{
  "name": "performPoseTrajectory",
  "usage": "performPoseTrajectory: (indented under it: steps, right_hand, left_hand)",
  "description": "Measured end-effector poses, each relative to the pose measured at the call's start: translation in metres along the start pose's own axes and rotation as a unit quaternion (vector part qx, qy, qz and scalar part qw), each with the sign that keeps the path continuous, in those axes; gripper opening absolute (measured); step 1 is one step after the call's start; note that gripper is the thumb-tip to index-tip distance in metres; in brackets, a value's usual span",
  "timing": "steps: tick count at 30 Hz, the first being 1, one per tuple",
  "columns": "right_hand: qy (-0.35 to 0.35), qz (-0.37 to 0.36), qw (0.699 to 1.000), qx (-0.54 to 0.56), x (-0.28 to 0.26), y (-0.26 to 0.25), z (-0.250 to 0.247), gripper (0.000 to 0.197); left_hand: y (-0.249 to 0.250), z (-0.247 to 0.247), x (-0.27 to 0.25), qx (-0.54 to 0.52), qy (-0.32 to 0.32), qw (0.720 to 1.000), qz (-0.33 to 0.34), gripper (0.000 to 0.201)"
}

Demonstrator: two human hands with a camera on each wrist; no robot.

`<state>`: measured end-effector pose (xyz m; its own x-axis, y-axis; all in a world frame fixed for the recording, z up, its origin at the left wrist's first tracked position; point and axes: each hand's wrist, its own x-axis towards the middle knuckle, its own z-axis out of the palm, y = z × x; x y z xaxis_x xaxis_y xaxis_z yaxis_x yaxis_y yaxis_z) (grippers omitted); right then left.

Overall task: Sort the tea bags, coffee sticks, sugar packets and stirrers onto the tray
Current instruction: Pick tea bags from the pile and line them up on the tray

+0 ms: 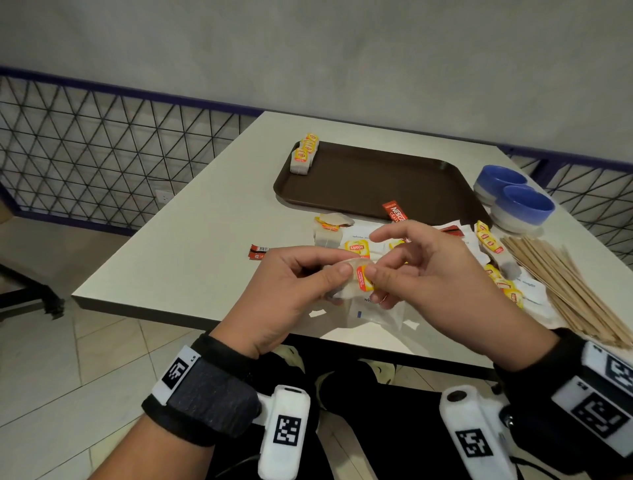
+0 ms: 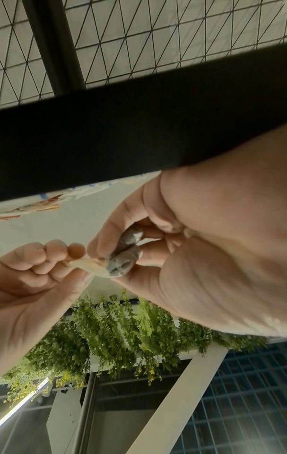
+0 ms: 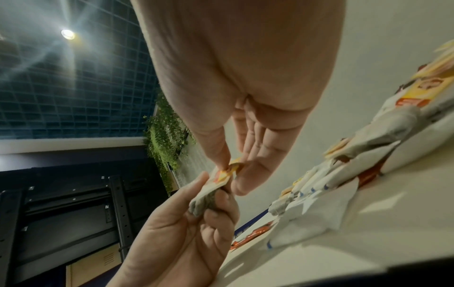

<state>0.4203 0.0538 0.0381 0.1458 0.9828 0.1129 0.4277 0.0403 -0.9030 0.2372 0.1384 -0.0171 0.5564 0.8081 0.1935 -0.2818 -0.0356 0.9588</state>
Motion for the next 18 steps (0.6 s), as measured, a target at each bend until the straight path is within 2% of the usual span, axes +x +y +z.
performPoseTrajectory:
  steps: [3, 9, 11, 13, 18]
  right_hand:
    - [0.006, 0.004, 0.999, 0.038, -0.0010, -0.0023, 0.0030, 0.032]
    - [0.027, -0.035, 0.998, 0.047, -0.0003, -0.0079, 0.0001, 0.022]
    - [0.024, -0.041, 0.998, 0.029, 0.0014, -0.0062, -0.0008, 0.016]
    - [0.021, -0.043, 0.999, 0.008, 0.0027, -0.0046, -0.0015, 0.012]
    - [0.006, -0.054, 0.998, -0.012, 0.0028, -0.0028, -0.0033, 0.007]
  left_hand:
    - [0.0000, 0.0005, 0.0006, 0.011, 0.000, 1.000, 0.005, 0.021]
    - [0.0001, 0.0024, 0.0029, -0.036, 0.032, 0.999, 0.014, 0.014]
    - [0.0020, 0.0025, 0.0024, -0.049, 0.023, 0.998, 0.008, 0.008]
    - [0.0038, 0.0021, 0.0011, -0.056, 0.005, 0.998, 0.005, 0.010]
    - [0.0013, 0.0006, 0.0010, 0.017, -0.019, 0.999, 0.033, 0.016]
